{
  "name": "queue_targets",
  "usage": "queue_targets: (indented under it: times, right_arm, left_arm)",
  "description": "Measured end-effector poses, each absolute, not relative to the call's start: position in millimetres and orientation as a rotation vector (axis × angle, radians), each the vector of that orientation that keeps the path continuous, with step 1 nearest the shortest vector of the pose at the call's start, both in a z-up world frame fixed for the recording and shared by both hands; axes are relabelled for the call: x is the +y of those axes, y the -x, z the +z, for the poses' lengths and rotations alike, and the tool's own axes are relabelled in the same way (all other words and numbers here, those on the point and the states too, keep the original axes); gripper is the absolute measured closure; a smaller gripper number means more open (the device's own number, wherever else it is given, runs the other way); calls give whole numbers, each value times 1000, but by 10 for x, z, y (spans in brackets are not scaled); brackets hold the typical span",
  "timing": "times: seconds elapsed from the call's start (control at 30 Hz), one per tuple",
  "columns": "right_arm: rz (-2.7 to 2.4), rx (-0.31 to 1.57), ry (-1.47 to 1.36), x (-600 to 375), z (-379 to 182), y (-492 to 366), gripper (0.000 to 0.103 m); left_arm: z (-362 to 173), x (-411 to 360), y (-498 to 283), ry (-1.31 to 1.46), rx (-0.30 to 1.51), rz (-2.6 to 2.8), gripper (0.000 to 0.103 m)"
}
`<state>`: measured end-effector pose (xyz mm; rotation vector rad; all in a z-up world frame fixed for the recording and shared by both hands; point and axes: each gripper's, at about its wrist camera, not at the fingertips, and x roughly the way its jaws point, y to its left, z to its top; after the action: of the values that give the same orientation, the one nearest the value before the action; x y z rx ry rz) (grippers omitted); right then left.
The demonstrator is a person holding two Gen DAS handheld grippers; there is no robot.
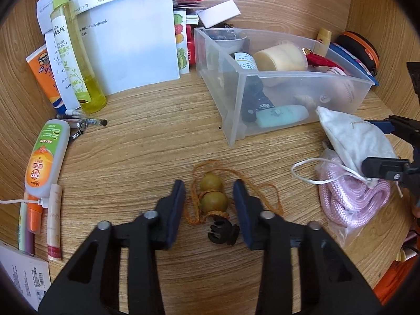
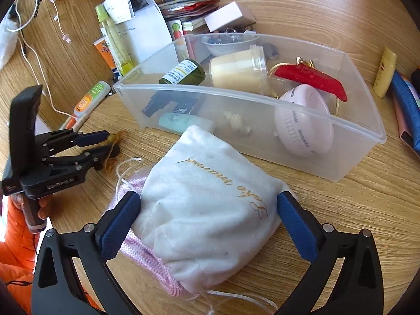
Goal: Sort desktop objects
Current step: 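Close the left gripper on the beaded string while the right gripper closes on the white bag, then carry the beaded string with the left gripper over the clear box while the right carries the white bag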
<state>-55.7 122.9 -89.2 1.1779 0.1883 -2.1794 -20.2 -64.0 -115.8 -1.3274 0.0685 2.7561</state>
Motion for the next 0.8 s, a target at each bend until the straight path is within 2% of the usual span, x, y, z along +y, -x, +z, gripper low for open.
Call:
queue_targets:
  times: [0.07,0.2,0.27,0.53,0.63,0.8]
  right_arm:
    - [-2172,233,-1166,1178,-912,545,0]
    - [-2173,302,-1128,1108,-951,514,1]
    - [-2168,298,-1112,1117,-947,499,7]
    - [-2147,246,-1090,1268,-858,470,57]
    - [-2175,255,-1063,1314,-792,422,63]
    - [-2212,215,-1018,1455,-650,380,63]
  left_arm:
    - [-1160,-630,193,1317,66,2745,84]
    - [-1164,-641,186,1308,62,2760,84]
    - [-1161,-666,180,1305,43,2763,84]
    - [-1048,-753,134,1256,-27,2819,84]
    - [-945,-758,101,1215,-37,2843,84]
    - [-763,-704,46,1133,-22,2880,84]
